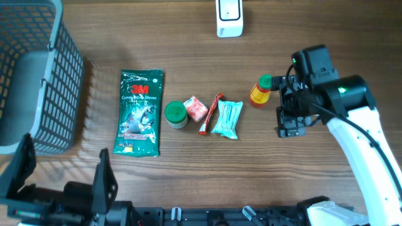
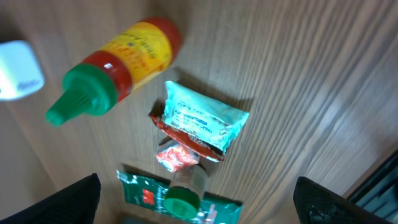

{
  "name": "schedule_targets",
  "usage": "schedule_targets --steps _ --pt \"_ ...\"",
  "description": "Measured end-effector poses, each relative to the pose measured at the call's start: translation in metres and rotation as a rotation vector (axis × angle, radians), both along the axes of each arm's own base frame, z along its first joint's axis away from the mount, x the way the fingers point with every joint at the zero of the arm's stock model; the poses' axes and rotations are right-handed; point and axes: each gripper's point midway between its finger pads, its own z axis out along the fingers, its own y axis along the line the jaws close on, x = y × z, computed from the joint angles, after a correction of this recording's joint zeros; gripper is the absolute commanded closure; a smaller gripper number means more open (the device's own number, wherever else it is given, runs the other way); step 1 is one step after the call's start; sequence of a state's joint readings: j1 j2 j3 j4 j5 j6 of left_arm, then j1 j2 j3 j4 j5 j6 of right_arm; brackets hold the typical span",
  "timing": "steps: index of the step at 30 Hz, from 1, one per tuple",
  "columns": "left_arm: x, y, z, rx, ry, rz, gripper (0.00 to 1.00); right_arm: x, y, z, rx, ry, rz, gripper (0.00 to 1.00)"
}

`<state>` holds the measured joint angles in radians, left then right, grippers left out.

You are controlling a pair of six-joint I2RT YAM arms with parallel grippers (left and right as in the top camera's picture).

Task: Scan the item barcode
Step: 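Lower the right gripper and grasp the sriracha bottle body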

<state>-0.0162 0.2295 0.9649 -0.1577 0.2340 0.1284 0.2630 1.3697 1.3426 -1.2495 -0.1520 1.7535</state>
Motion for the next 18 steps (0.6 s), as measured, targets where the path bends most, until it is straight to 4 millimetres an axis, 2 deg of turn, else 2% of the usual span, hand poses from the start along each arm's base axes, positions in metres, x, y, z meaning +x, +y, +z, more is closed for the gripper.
schedule_targets --steps 2,5,8,10,12,15,18 --pt "0.008 0.000 -0.007 0.000 0.012 0.000 0.00 0.002 -0.001 -0.005 0.023 0.038 -0.064 0.00" --pt "0.025 0.000 -0.021 0.001 0.019 0.000 0.00 0.010 -0.014 -0.008 0.064 0.064 -0.182 0.00" --pt "0.040 -0.001 -0.038 0.001 0.054 0.000 0.00 0.036 -0.034 -0.008 0.110 0.013 -0.247 0.00" --pt "0.042 -0.001 -0.041 0.001 0.063 0.000 0.00 0.051 -0.039 -0.010 0.128 -0.028 -0.208 0.00" --pt "0.042 -0.001 -0.039 0.001 0.056 0.000 0.00 0.066 -0.045 -0.027 0.179 -0.001 -0.179 0.00" --pt "0.041 -0.001 -0.039 0.001 0.056 0.000 0.00 0.080 -0.042 -0.054 0.228 0.037 -0.095 0.00" --pt "0.041 -0.001 -0.039 0.001 0.055 0.000 0.00 0.094 -0.034 -0.089 0.312 0.069 0.012 0.00"
